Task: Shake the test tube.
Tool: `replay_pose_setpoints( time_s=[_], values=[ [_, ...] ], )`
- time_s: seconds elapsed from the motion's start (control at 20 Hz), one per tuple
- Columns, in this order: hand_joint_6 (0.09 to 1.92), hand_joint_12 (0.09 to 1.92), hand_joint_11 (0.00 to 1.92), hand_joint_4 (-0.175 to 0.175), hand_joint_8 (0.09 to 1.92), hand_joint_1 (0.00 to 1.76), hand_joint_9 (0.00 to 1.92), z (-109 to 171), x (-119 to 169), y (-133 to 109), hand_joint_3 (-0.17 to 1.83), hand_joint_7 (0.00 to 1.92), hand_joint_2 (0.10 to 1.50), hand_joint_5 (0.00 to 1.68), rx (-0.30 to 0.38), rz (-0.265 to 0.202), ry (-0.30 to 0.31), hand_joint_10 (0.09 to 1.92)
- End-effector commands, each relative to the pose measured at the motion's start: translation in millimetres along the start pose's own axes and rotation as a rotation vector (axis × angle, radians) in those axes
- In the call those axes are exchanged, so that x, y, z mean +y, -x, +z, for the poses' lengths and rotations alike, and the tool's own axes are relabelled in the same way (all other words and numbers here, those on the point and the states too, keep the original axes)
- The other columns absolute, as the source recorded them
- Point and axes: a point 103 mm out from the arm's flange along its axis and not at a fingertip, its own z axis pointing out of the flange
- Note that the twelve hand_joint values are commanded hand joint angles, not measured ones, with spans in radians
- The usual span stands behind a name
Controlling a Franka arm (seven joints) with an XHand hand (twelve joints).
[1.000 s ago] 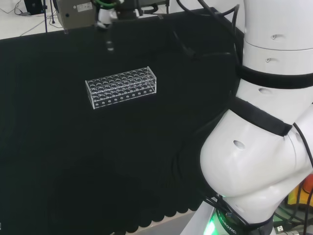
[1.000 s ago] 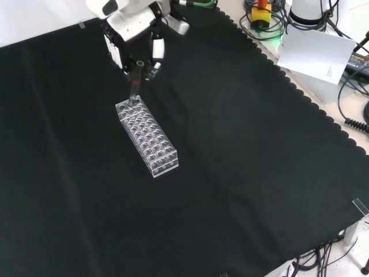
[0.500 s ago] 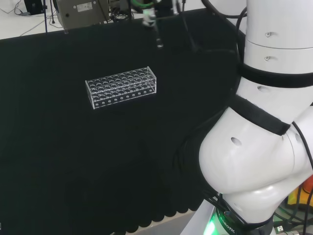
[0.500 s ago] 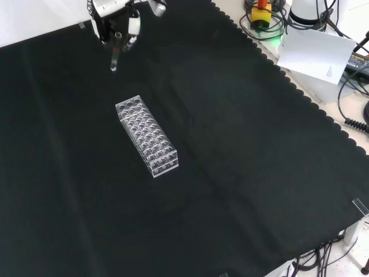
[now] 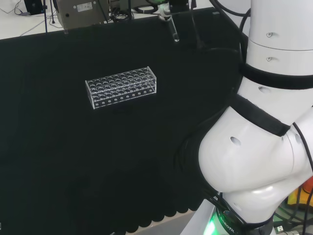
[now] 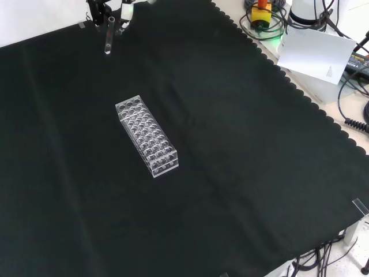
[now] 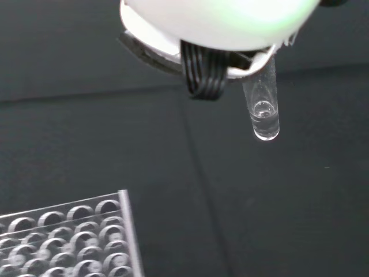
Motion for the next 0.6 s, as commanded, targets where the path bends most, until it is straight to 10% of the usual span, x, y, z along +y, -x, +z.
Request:
replay_pose_setpoints(
  time_s=[0.05,0.6],
  values=[
    [0.38,0.78,1.36,-0.175,0.68,1.44,1.59,10.9,-4.9,-48.1,0.70,1.43,0.57,1.33,0.069,-0.097,-0.017,0.09],
    [0.38,0.78,1.36,-0.175,0.68,1.44,1.59,26.3,-9.1,-125.7,0.70,1.43,0.57,1.33,0.122,-0.243,-0.050,0.09]
  ],
)
